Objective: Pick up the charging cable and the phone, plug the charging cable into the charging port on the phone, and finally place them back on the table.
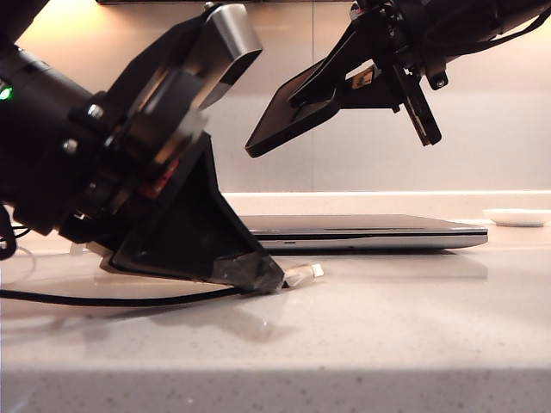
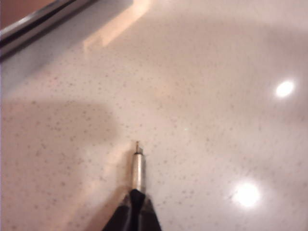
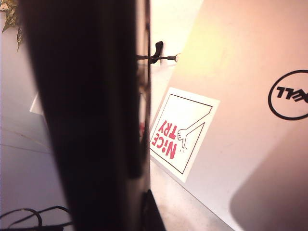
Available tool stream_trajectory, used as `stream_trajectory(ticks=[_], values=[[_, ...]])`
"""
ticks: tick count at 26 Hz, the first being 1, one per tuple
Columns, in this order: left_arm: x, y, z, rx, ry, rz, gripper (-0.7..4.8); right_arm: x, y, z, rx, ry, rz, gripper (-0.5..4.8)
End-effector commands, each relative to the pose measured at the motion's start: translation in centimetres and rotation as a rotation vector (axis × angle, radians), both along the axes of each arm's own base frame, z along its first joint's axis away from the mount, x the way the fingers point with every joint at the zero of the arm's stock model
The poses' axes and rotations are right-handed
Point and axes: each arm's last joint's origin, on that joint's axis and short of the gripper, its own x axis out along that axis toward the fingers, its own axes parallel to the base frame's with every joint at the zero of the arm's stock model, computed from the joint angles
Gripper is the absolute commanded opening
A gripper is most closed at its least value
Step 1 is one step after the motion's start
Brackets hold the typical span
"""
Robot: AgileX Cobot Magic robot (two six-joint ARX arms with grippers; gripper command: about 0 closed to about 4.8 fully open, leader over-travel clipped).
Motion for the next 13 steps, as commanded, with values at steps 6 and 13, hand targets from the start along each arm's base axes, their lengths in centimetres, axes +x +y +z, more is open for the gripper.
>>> stream_trajectory(ticks=[6, 13], values=[[0.4, -0.6, 2.2, -0.332, 0.22, 0.151, -0.06, 0.8, -1.3, 1.1, 0.07, -0.006, -0.04, -0.06], [0.5, -0.8, 3.3, -0.528, 0.376, 0.214, -0.06, 1.4, -2.7, 1.2, 0.161, 0.111, -0.064, -0.06]])
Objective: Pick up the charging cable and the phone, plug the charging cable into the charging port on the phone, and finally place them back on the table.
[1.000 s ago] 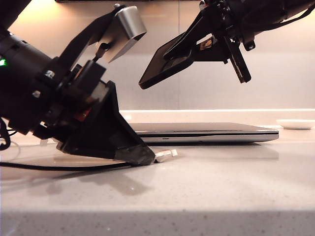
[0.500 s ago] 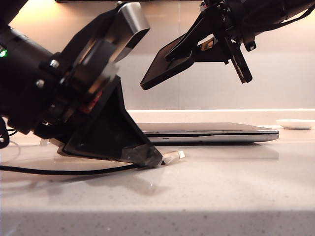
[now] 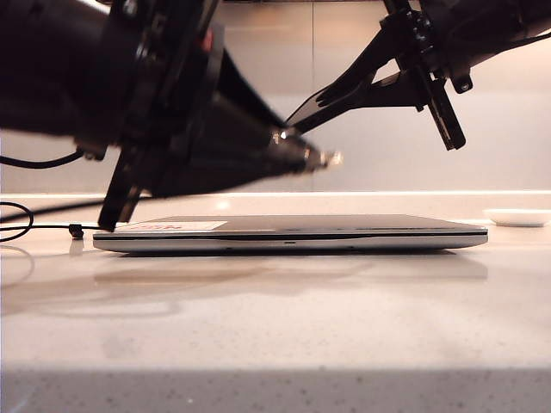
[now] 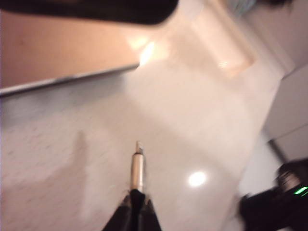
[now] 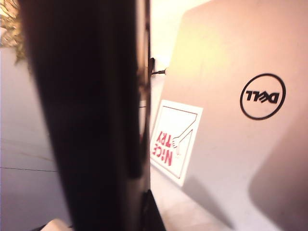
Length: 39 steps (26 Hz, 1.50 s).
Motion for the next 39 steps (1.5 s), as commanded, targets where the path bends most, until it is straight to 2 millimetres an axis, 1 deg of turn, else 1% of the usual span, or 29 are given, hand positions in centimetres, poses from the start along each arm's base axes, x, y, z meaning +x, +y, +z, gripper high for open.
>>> stream_trajectory(ticks=[1, 5, 9, 12, 15, 18, 24, 39], values=[[0.1, -0.1, 0.8, -0.117, 0.077, 0.024, -0.06, 0.3, -0.4, 1.2, 0.097, 0.014, 0.0, -0.06], [0.1, -0.2, 1.1, -0.187, 0.134, 0.039, -0.06, 0.4, -0.5, 1.5, 0.133, 0.03, -0.011, -0.06], [0.3, -0.1, 1.4, -0.221, 0.132, 0.047, -0.06, 0.5, -0.5, 1.6, 0.153, 0.046, -0.019, -0.06], [0.8, 0.2, 1.5, -0.235, 0.127, 0.073, -0.06, 0.5, -0.5, 1.6, 0.154, 0.045, -0.021, -0.06], [1.8, 0.9, 1.7, -0.252, 0.118, 0.122, -0.06, 0.5, -0.5, 1.6, 0.154, 0.043, -0.022, -0.06], [2.2, 1.2, 2.0, -0.294, 0.105, 0.145, -0.06, 0.5, -0.5, 1.6, 0.152, 0.037, -0.02, -0.06], [2.3, 1.2, 2.7, -0.366, 0.106, 0.143, -0.06, 0.5, -0.5, 1.6, 0.152, -0.013, -0.011, -0.06], [2.3, 1.2, 2.7, -0.37, 0.105, 0.142, -0.06, 0.4, -0.4, 1.5, 0.171, -0.022, 0.037, -0.06]])
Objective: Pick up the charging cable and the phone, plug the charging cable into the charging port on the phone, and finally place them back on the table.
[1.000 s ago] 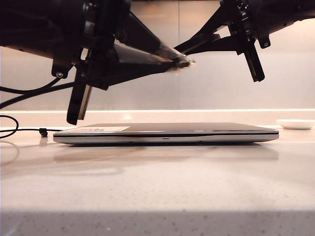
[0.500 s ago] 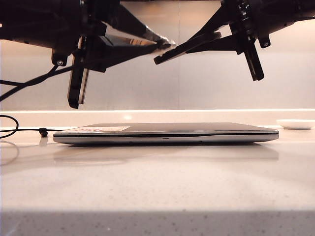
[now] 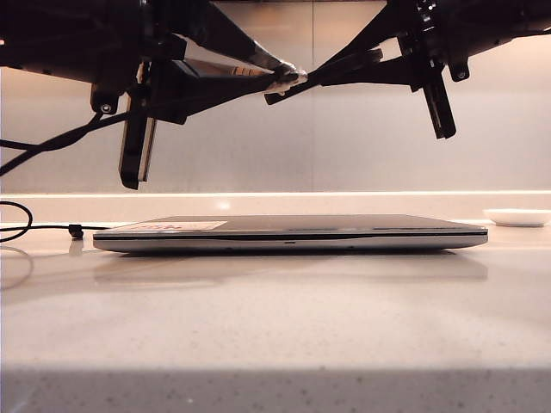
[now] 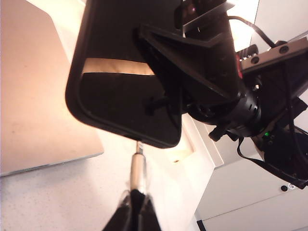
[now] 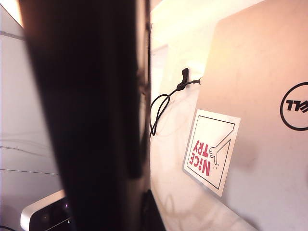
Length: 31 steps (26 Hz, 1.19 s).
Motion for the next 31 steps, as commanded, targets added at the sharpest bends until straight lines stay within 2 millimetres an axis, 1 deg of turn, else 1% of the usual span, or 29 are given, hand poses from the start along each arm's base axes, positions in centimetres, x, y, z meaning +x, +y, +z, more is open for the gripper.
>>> stream_trajectory(ticks=[1, 13, 22, 28, 31], values=[[-0.02, -0.02, 0.28, -0.018, -0.015, -0.005, -0.06, -0.08, 0.07, 0.8, 0.025, -0.055, 0.034, -0.06], [-0.02, -0.02, 0.35, -0.023, -0.019, -0.005, -0.06, -0.22, 0.15, 0.89, 0.042, -0.058, 0.091, -0.06], [-0.01, 0.03, 0.88, -0.076, -0.038, -0.004, -0.06, -0.36, 0.19, 0.93, 0.055, -0.055, 0.143, -0.06], [-0.01, 0.04, 0.93, -0.08, -0.041, -0.004, -0.06, -0.34, 0.19, 1.08, 0.09, 0.007, 0.131, -0.06], [0.02, 0.06, 0.93, -0.08, -0.041, -0.002, -0.06, -0.27, 0.09, 1.17, 0.094, 0.0, 0.126, -0.06]])
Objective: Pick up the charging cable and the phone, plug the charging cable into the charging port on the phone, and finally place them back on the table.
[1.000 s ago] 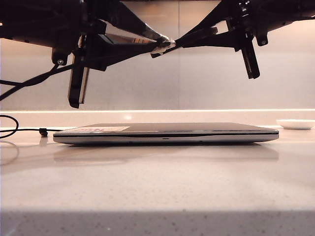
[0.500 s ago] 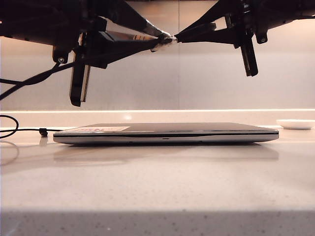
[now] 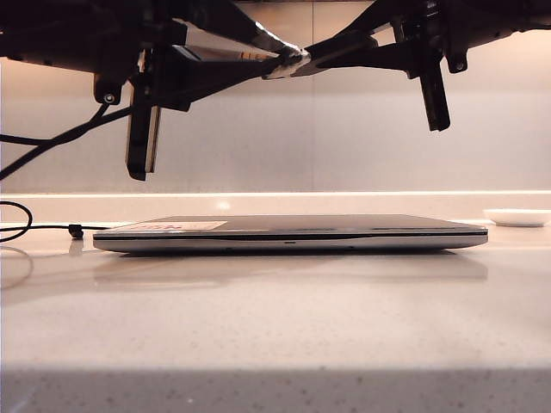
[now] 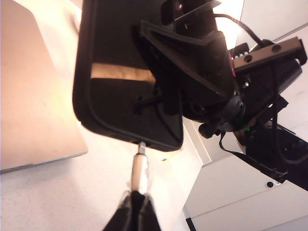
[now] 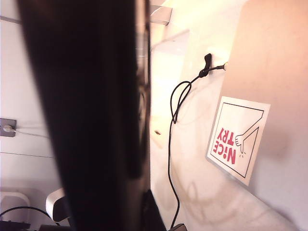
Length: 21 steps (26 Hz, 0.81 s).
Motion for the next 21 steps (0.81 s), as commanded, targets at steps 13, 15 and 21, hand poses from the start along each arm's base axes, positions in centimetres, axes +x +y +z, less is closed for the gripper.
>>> stream_trajectory(ticks=[13, 15, 21], values=[[0.87, 0.71, 0.95, -0.061, -0.057, 0.061, -0.06, 0.28, -0.75, 0.76, 0.028, -0.039, -0.012, -0.06], [0.88, 0.72, 0.95, -0.061, -0.057, 0.062, -0.06, 0.33, -0.77, 0.75, 0.022, -0.045, -0.031, -0.06], [0.88, 0.72, 0.95, -0.01, -0.135, 0.07, 2.05, 0.45, -0.79, 0.95, 0.021, -0.074, -0.062, -0.06]])
